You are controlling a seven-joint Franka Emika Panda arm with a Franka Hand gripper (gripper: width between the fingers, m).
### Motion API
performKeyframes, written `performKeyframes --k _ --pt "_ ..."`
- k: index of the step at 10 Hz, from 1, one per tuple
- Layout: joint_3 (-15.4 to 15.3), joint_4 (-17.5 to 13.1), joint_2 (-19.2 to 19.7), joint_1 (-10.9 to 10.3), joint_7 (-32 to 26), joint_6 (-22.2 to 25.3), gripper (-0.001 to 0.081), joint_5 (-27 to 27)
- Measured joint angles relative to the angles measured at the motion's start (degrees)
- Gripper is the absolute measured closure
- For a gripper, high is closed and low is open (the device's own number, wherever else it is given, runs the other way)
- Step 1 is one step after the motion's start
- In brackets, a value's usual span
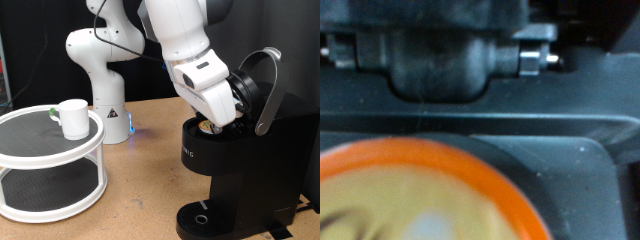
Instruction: Make a cup of coffee with the keurig machine
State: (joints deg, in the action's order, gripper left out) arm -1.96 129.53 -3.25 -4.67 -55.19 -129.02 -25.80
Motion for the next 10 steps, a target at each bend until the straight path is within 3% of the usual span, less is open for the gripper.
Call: performKeyframes --k 1,2,3,7,10 --pt "0.0 0.01 0.36 0.0 0.0 -0.05 0.0188 0.0" --pt "0.0 0.0 0.51 0.01 0.0 -0.16 0.0188 -0.04" --pt "0.02 0.0 0.51 0.03 -0.02 -0.21 0.0039 -0.29" --pt "1.07 0.02 -1.23 0.51 -3.27 -0.77 0.0003 -7.3" --pt "3.25 -0.05 -5.31 1.68 -5.0 3.06 0.0003 -7.64"
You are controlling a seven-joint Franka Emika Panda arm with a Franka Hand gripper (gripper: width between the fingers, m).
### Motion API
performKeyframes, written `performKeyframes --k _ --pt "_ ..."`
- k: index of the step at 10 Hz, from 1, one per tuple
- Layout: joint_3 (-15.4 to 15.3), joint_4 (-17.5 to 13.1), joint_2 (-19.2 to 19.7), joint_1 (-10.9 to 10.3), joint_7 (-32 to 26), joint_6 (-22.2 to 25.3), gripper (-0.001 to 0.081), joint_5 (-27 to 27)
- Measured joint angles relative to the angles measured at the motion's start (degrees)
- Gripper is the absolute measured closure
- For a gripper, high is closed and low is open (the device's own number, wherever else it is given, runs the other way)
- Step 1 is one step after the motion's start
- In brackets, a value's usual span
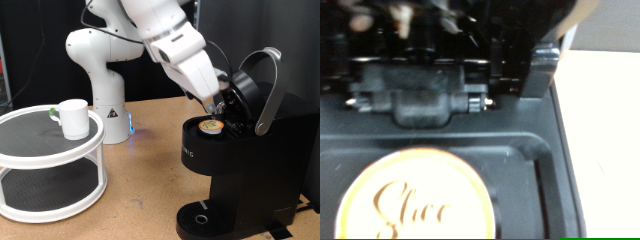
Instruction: Make a cup of coffee with the keurig machine
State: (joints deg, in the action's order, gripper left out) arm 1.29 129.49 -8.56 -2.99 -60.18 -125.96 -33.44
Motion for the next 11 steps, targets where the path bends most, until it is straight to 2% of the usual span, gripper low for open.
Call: performKeyframes --k 1,3,5,7,11 --pt "0.22 0.27 -1.03 0.3 -0.28 0.68 0.0003 0.33" --pt "0.23 0.29 -0.75 0.28 -0.28 0.7 0.0003 0.26" --pt "1.09 -0.02 -1.61 0.33 -0.46 2.77 0.0003 -1.04" --pt "2.41 -1.12 -3.62 0.57 -0.27 6.45 0.0003 -2.06" --pt "3.51 -3.94 -7.23 0.76 2.12 10.94 0.0003 -3.23"
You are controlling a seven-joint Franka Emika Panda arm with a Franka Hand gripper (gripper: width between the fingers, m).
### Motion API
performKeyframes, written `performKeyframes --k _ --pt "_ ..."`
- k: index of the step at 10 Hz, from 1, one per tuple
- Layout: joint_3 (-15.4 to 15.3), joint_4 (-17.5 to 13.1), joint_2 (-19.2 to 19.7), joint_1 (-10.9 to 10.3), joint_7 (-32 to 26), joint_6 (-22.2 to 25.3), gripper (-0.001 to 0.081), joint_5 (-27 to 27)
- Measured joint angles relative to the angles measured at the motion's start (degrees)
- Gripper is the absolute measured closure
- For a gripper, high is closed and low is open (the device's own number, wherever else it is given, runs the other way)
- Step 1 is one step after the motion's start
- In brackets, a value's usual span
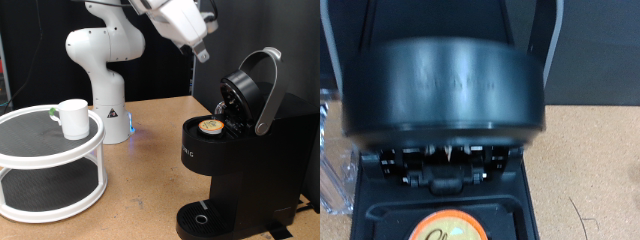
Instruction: Make a cup of coffee with the keurig machine
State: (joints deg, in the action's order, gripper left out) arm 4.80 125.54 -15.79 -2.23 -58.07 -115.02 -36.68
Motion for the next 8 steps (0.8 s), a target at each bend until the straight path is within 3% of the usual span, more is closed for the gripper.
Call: performKeyframes --k 3,8 --pt "0.62 -1.61 -1.21 0.04 1.82 2.02 0.0003 -0.06" --pt "0.25 -1.06 -1.06 -0.44 0.79 1.84 0.0003 -2.52"
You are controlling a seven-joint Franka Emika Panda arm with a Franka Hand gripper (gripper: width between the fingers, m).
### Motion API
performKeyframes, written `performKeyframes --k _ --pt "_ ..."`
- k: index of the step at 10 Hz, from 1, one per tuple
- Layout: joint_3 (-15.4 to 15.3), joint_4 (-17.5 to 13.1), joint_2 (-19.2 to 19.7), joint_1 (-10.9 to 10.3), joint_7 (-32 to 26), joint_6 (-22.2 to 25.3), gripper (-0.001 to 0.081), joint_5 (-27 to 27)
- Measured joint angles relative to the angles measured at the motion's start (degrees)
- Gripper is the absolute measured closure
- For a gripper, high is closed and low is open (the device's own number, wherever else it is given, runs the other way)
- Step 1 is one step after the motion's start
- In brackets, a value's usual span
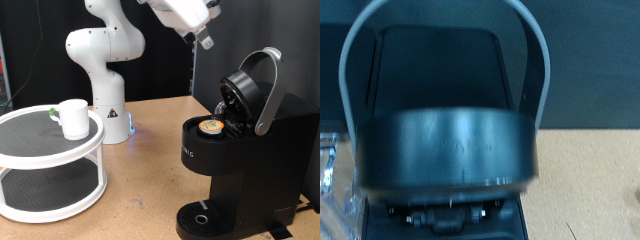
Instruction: Make a cup of coffee with the keurig machine
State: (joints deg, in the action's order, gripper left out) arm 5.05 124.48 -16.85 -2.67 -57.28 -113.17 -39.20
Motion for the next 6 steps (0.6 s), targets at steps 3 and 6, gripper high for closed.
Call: performKeyframes --k 3,6 --pt "-2.33 -0.43 0.45 -1.53 0.7 0.26 0.0003 -1.23" --pt "-5.76 -1.08 1.55 -2.36 4.32 -1.66 0.0003 -1.23"
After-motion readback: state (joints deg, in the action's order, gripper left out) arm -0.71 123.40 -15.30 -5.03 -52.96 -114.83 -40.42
